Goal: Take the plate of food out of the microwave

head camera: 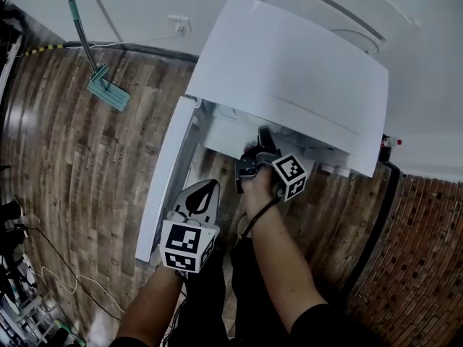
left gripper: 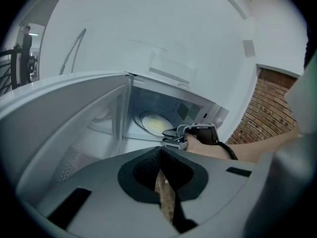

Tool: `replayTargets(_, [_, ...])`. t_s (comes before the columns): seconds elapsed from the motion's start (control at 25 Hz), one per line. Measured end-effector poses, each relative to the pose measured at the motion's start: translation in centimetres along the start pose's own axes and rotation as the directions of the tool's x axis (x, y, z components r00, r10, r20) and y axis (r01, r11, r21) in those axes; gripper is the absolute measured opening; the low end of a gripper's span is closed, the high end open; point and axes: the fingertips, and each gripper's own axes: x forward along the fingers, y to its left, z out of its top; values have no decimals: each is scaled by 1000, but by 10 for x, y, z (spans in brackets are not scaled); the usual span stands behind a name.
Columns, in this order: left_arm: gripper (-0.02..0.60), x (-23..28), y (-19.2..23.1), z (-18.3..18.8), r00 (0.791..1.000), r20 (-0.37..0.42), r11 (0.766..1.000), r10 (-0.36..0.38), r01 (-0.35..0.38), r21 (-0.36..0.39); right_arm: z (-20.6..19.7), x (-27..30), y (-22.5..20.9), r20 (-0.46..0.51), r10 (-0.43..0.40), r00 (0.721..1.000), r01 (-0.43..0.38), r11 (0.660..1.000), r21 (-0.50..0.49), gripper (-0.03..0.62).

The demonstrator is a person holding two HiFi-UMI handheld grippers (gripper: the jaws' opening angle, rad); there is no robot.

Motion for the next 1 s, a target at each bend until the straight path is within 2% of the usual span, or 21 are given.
replayTargets(0.12, [-3, 1, -2, -4, 1000, -6, 1000, -2, 2, -6, 6, -1, 8, -10, 47, 999, -47, 999, 5, 44])
replayTargets(0.44, [-3, -1, -10, -7, 1000, -5, 1000, -1, 0, -12, 8, -23, 14, -53, 162, 985, -161, 986, 32, 26])
replayTargets(0.76, [-3, -4, -17, 11, 997, 67, 999, 23, -22, -23, 7, -94, 27, -136, 244, 960, -246, 969, 4, 25])
replayTargets(0.88, [-3, -9, -23, 16, 996, 79, 999, 33, -30, -37, 8, -136, 32, -170, 249, 954, -252, 968, 2, 25])
replayTargets(1.0, [-3, -22, -37, 30, 996, 88, 998, 33, -29, -48, 9, -182, 36, -228, 199, 953, -210, 977, -26, 25])
